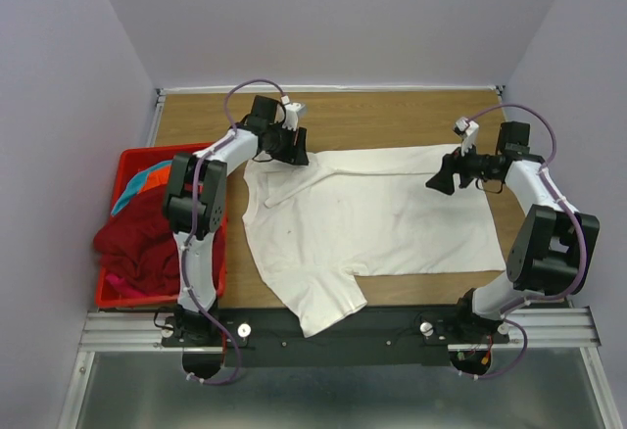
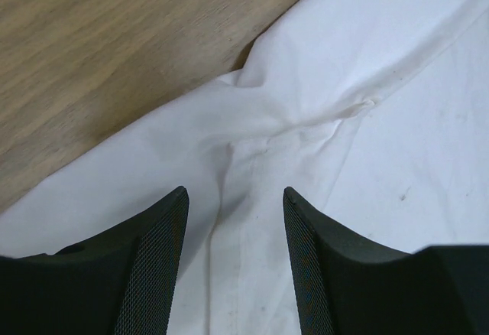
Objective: Fold and stack the t-shirts
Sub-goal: Fold the tshirt
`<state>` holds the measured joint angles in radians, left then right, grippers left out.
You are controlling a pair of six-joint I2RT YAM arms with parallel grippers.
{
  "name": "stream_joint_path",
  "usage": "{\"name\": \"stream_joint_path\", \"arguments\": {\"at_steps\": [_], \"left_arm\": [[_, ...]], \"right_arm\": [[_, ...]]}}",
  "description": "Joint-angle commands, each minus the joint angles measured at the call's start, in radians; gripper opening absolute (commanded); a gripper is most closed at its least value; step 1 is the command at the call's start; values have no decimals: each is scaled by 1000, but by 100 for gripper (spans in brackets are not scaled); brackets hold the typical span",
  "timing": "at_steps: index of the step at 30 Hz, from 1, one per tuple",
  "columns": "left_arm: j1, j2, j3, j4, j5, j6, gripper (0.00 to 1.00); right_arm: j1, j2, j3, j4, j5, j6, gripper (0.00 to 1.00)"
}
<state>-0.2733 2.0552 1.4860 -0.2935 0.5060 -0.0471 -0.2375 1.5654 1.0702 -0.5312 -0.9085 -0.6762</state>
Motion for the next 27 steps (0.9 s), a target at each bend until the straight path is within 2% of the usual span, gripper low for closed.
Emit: {"name": "stream_joint_path", "arguments": {"at_steps": [1,6,16,27], "left_arm": [[-15,39,114,-68,-20,41,61],[-18,111,184,-117,-11,41,61],[-35,122,154,-121,37,72,58],[-37,105,149,-128,37,73,39]], "right_arm": [[-3,10,-21,-32,-41,-19,85],[-3,7,-32,-33,-35,-29,84],[-3,7,-33,-33,-35,-31,85],[-3,10,-38,-35,-40,-36,85]]}}
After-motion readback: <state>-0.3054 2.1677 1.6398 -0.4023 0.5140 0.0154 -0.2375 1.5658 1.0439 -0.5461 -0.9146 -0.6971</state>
